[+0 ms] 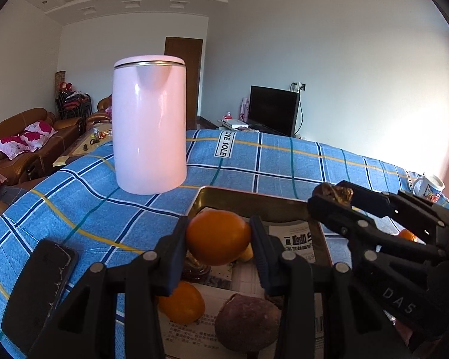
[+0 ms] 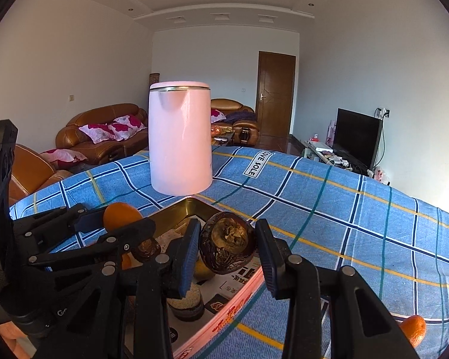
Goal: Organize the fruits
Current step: 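Carry the orange and brown fruit over the tin box and open both tools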
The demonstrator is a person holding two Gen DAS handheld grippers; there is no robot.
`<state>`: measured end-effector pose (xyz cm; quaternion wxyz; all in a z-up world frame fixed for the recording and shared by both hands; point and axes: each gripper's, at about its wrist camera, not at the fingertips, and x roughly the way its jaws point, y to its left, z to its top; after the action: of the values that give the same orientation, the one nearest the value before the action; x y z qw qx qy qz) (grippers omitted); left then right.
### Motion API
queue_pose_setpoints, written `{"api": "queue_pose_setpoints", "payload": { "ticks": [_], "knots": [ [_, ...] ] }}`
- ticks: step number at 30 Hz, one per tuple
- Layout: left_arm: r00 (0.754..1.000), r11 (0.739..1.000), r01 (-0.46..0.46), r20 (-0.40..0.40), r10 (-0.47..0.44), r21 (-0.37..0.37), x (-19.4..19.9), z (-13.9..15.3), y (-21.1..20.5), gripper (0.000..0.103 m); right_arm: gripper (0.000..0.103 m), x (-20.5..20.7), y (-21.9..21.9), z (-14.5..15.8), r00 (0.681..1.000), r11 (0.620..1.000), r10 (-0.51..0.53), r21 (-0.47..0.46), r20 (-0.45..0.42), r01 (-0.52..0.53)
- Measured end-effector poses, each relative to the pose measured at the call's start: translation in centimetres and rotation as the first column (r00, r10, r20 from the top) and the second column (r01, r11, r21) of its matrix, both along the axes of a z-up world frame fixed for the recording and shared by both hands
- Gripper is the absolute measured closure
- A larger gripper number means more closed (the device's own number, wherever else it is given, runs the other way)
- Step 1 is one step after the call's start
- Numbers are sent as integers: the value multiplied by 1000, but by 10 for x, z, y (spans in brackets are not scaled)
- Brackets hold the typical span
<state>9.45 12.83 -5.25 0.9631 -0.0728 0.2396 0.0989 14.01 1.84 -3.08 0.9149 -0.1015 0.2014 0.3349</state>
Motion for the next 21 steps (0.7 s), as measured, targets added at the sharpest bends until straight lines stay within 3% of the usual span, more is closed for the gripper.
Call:
{"api": "queue_pose_setpoints", "payload": {
  "ticks": [12,16,18,21],
  "knots": [
    [999,1000,-24,-38,24,-12,4,-3,13,61,62,25,22,-30,980,997,29,-71,-195,-43],
    [999,1000,-30,-30,30,-1,1,-1,11,58,58,23,19,-30,979,997,26,-67,-201,-40],
    [999,1000,-26,-28,26,-3,-1,0,9,47,51,20,11,-25,980,998,27,-47,-196,-37],
    [1000,1000,-27,-4,27,1,-6,6,1,28,49,14,-6,-17,982,999,24,-20,-189,-28]
  ]
}}
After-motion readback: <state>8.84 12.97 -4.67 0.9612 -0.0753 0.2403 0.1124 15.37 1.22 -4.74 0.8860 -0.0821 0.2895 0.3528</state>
